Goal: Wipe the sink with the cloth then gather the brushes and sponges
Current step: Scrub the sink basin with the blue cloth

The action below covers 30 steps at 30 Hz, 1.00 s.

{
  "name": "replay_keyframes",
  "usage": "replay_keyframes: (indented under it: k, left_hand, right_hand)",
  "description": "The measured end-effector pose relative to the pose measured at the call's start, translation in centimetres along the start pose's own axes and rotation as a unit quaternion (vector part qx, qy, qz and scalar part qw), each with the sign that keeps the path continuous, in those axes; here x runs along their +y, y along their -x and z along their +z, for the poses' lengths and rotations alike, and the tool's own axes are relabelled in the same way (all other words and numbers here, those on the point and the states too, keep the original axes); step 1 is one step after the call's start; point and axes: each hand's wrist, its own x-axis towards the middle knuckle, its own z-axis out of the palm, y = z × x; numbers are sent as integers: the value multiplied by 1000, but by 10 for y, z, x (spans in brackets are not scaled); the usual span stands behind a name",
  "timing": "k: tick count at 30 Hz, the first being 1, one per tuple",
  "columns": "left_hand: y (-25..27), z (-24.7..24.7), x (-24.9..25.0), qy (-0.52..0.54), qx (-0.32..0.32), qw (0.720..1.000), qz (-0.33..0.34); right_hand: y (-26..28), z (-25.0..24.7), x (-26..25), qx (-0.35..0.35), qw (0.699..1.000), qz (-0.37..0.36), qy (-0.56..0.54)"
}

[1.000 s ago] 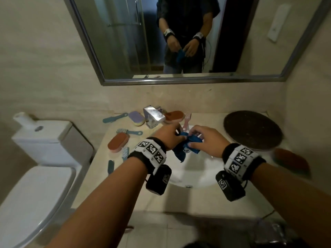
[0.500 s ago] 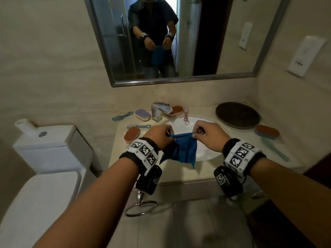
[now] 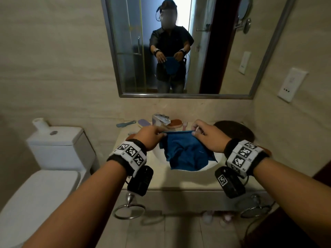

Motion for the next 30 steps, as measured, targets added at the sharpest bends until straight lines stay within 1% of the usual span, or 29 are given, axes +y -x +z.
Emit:
replay_keyframes:
  k: [3, 5, 8, 10, 12, 14, 16, 19, 20, 23, 26, 29, 30]
  left_hand:
    - [1, 6, 10, 37, 31, 999, 5]
    - [-1, 10, 14, 67, 36, 997, -2]
    - [-5, 13, 15, 71, 50, 996, -17]
    - [-7, 15, 18, 111, 44, 993, -24]
    - [-6, 15, 22, 162, 26, 986, -28]
    - [-4, 14, 23, 172, 18, 984, -30]
    - [-3, 12, 19, 188, 24, 981, -44]
    - [1, 10, 11, 237, 35, 968, -80]
    - [2, 11, 10, 250, 37, 964, -83]
    - [7, 14, 11, 260, 37, 961, -88]
    - [12, 24, 20, 290, 28, 952, -99]
    - [16, 39, 36, 280, 13, 955, -101]
    - [16, 45, 41, 282, 0, 954, -97]
  right_hand:
    - [5, -8, 11, -12, 1000, 6, 12]
    - [8, -18, 16, -28, 999, 15, 3]
    - [12, -30, 22, -104, 994, 37, -10]
    - [12, -35, 28, -132, 990, 44, 11]
    - [12, -37, 34, -127, 990, 49, 31]
    - [11, -39, 38, -113, 991, 62, 46]
    - [11, -39, 44, -98, 991, 71, 59]
    - [12, -39, 51, -87, 989, 85, 81]
    - [13, -38, 52, -85, 989, 93, 81]
    - [12, -31, 48, -65, 987, 137, 45]
    - [9, -20, 32, -52, 984, 173, -4]
    - [8, -3, 11, -67, 965, 203, -155]
    - [7, 2, 6, -74, 962, 198, -173]
